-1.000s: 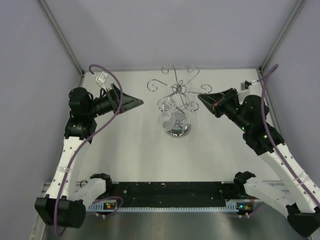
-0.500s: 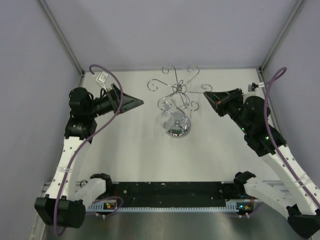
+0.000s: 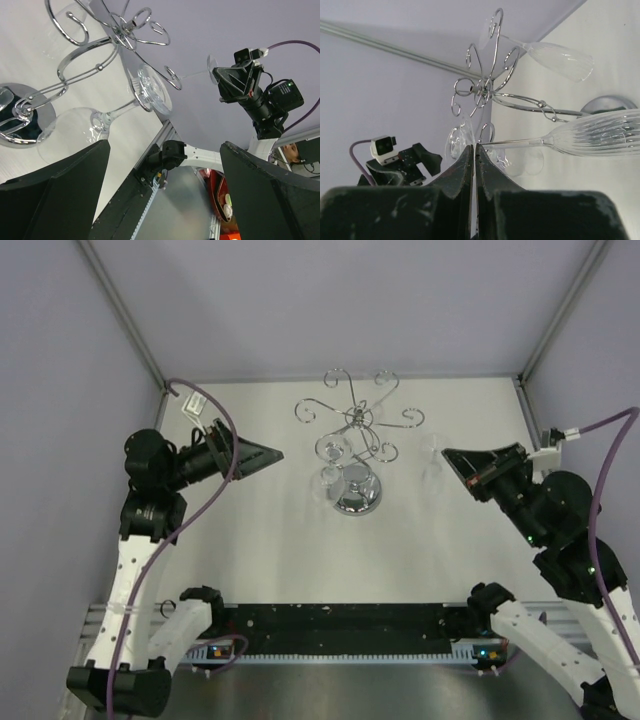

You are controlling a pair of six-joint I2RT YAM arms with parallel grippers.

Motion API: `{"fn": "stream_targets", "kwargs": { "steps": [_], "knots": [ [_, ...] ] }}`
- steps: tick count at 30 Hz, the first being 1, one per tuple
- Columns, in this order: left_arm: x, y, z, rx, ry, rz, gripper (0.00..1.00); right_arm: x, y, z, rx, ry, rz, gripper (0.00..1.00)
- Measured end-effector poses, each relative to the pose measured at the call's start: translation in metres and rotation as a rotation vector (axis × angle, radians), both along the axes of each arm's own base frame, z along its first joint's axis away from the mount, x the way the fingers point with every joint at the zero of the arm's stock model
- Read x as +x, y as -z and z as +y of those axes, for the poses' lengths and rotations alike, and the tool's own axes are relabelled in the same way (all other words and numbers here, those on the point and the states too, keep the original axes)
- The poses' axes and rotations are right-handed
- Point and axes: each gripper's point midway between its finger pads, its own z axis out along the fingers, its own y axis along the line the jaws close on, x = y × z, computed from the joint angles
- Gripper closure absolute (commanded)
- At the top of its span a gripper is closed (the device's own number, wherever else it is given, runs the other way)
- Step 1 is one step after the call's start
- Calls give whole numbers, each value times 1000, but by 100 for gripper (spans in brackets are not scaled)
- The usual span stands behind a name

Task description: Take the wine glass off the wine glass rack

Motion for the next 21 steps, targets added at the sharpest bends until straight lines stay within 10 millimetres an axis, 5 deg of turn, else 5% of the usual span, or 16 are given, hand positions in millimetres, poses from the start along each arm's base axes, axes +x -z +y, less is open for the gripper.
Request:
{"fn": "stream_targets", "kwargs": {
  "steps": [5, 10, 15, 21],
  "knots": [
    [-22, -10, 1, -14, 10, -22, 2, -18, -11, -3, -140, -64, -80, 100],
    [-41, -13, 1, -33, 26, -25, 2, -33, -43, 4, -284, -165, -208, 100],
    [-50, -12, 0, -53, 40, 2, 2, -41, -82, 17, -431, -281, -392, 100],
    [-52, -12, -2, -71, 64, 50, 2, -40, -99, 43, -586, -428, -576, 100]
  ]
}}
